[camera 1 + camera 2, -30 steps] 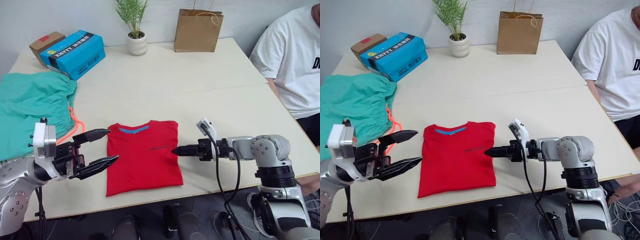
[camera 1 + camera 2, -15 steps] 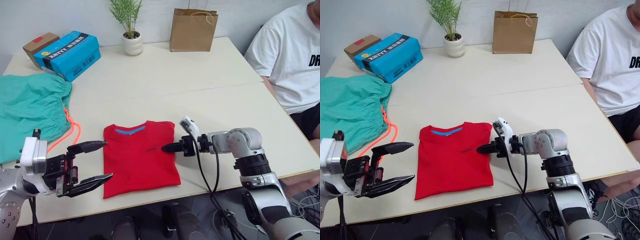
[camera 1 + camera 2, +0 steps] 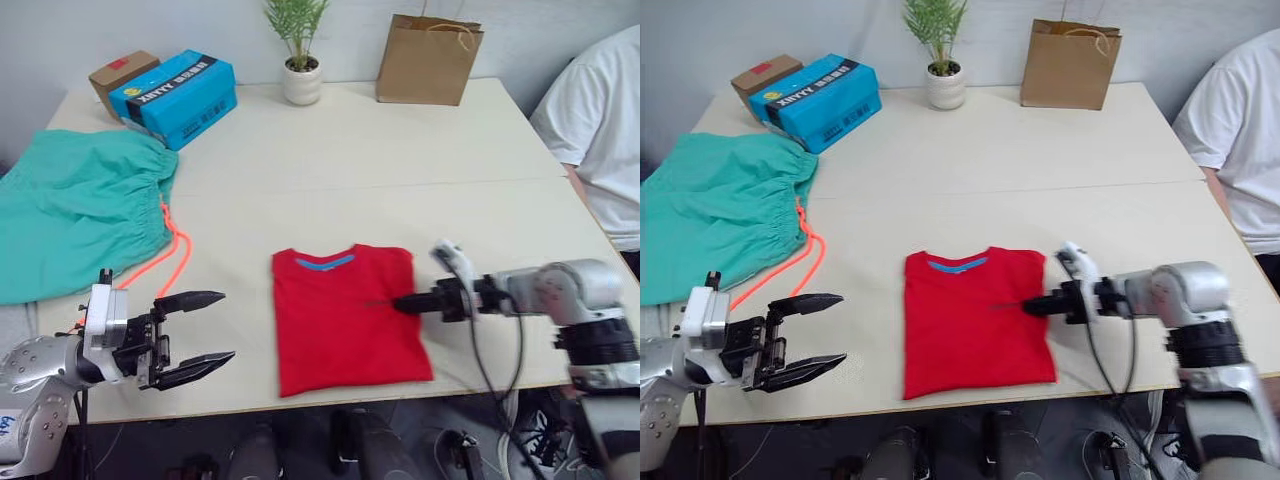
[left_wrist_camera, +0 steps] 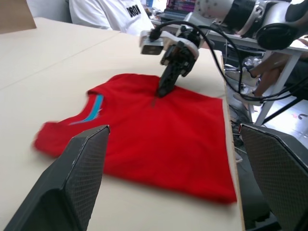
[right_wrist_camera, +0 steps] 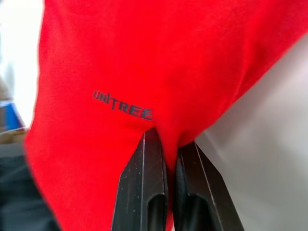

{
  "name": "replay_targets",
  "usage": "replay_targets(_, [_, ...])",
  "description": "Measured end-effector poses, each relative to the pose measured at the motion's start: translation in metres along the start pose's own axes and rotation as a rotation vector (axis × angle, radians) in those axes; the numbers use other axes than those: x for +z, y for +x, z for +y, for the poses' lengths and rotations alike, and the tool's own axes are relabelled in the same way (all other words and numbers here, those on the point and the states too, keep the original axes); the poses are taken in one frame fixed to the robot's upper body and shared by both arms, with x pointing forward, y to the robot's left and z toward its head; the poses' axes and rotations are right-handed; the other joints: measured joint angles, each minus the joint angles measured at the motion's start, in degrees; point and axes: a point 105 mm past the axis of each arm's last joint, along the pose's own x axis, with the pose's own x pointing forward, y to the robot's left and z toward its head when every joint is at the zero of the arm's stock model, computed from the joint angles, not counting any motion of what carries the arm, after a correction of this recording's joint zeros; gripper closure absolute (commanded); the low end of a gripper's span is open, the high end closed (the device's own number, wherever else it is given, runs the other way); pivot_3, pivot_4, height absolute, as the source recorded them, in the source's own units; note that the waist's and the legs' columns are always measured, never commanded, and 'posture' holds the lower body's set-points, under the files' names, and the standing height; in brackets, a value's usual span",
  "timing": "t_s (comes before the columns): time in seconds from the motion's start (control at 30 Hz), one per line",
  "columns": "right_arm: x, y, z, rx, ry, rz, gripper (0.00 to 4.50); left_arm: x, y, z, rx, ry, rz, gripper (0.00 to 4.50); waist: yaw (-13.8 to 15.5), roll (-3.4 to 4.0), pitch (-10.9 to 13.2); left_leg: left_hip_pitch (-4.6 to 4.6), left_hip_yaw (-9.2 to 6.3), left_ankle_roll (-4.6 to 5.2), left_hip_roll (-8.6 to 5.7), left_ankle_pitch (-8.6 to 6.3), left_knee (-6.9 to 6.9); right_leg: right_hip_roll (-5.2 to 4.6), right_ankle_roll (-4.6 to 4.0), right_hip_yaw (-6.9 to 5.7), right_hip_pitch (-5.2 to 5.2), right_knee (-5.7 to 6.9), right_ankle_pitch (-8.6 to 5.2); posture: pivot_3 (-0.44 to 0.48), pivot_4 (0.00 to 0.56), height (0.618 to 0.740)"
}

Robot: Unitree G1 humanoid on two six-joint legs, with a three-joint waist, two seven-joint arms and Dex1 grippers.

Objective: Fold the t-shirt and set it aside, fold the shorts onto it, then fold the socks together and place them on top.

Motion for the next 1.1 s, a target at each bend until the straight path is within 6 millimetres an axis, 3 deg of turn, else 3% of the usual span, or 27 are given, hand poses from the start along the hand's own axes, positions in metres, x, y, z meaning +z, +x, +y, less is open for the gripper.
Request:
replay_targets(0.17, [0.000, -0.073, -0.069, -0.294, -0.045, -0.036, 4.44, -0.002, 0.003, 0.005, -0.013, 0.011, 0.002, 0.00, -0.06, 0.03, 0.02, 0.02, 0.20, 0.16, -0.06, -0.08, 0.08, -0.02, 0.07, 0.12, -0.01, -0.04, 0.04, 0.000, 0.150, 0.740])
replay_targets(0.27, [0.001, -0.108, -0.097, -0.420, -0.083, -0.044, 4.44, -0.006, 0.002, 0.009, -0.009, 0.001, 0.005, 0.00, -0.42, 0.11, 0.07, 0.07, 0.31, -0.18, 0.01, 0.11, 0.09, 0.11, 0.05, 0.20, -0.06, 0.02, 0.04, 0.000, 0.150, 0.740])
replay_targets(0.43, [0.009, -0.127, -0.115, -0.493, -0.184, -0.054, 4.44, -0.006, 0.003, 0.013, -0.011, 0.013, 0.003, 0.00, -1.99, 0.56, 0.36, 0.23, 0.41, -0.40, 0.08, 0.24, 0.08, 0.18, 0.02, 0.33, -0.06, 0.21, 0.04, 0.000, 0.150, 0.740])
replay_targets(0.53, [0.013, -0.121, -0.121, -0.504, -0.239, -0.073, 4.44, -0.005, 0.005, 0.014, -0.022, 0.024, 0.002, 0.00, -2.38, 0.61, 0.43, 0.26, 0.42, -0.50, 0.09, 0.30, 0.13, 0.19, 0.02, 0.36, -0.06, 0.30, 0.04, 0.000, 0.150, 0.740])
replay_targets(0.63, [0.024, -0.121, -0.123, -0.509, -0.219, -0.160, 3.68, -0.005, 0.006, 0.013, -0.032, 0.022, 0.004, 0.00, -3.05, 0.66, 0.49, 0.26, 0.45, -0.49, 0.05, 0.31, 0.27, 0.16, 0.03, 0.47, -0.06, 0.45, 0.04, 0.000, 0.150, 0.740])
replay_targets(0.8, [0.021, -0.124, -0.123, -0.490, -0.245, -0.165, 1.98, -0.006, 0.005, 0.012, -0.039, 0.005, 0.018, 0.00, -3.28, 0.69, 0.50, 0.31, 0.44, -0.49, 0.07, 0.31, 0.33, 0.17, 0.03, 0.50, -0.06, 0.56, 0.04, 0.000, 0.150, 0.740])
replay_targets(0.93, [0.024, -0.148, -0.121, -0.530, -0.297, -0.198, 0.56, -0.007, 0.002, 0.011, -0.035, -0.011, 0.036, 0.00, -3.25, 0.95, 0.66, 0.29, 0.45, -0.48, 0.05, 0.32, 0.41, 0.16, 0.03, 0.54, -0.07, 0.59, 0.04, 0.000, 0.150, 0.740])
replay_targets(0.97, [0.024, -0.150, -0.121, -0.535, -0.301, -0.201, 0.32, -0.007, 0.002, 0.012, -0.034, -0.012, 0.037, 0.00, -3.24, 1.00, 0.69, 0.30, 0.45, -0.48, 0.05, 0.32, 0.42, 0.16, 0.03, 0.55, -0.07, 0.60, 0.04, 0.000, 0.150, 0.740])
replay_targets(1.03, [0.033, -0.175, -0.111, -0.553, -0.385, -0.230, 0.03, -0.004, -0.002, 0.015, -0.003, 0.001, 0.040, 0.00, -3.32, 1.03, 0.72, 0.29, 0.43, -0.50, 0.08, 0.31, 0.50, 0.20, 0.02, 0.55, -0.07, 0.63, 0.04, 0.000, 0.150, 0.740])
replay_targets(1.1, [0.055, -0.178, -0.081, -0.451, -0.588, -0.307, 0.03, -0.004, -0.012, 0.023, 0.086, 0.030, 0.090, 0.00, -3.73, 1.10, 0.76, 0.41, 0.48, -0.51, 0.08, 0.30, 0.47, 0.25, 0.03, 0.69, -0.08, 0.74, 0.04, 0.000, 0.150, 0.740])
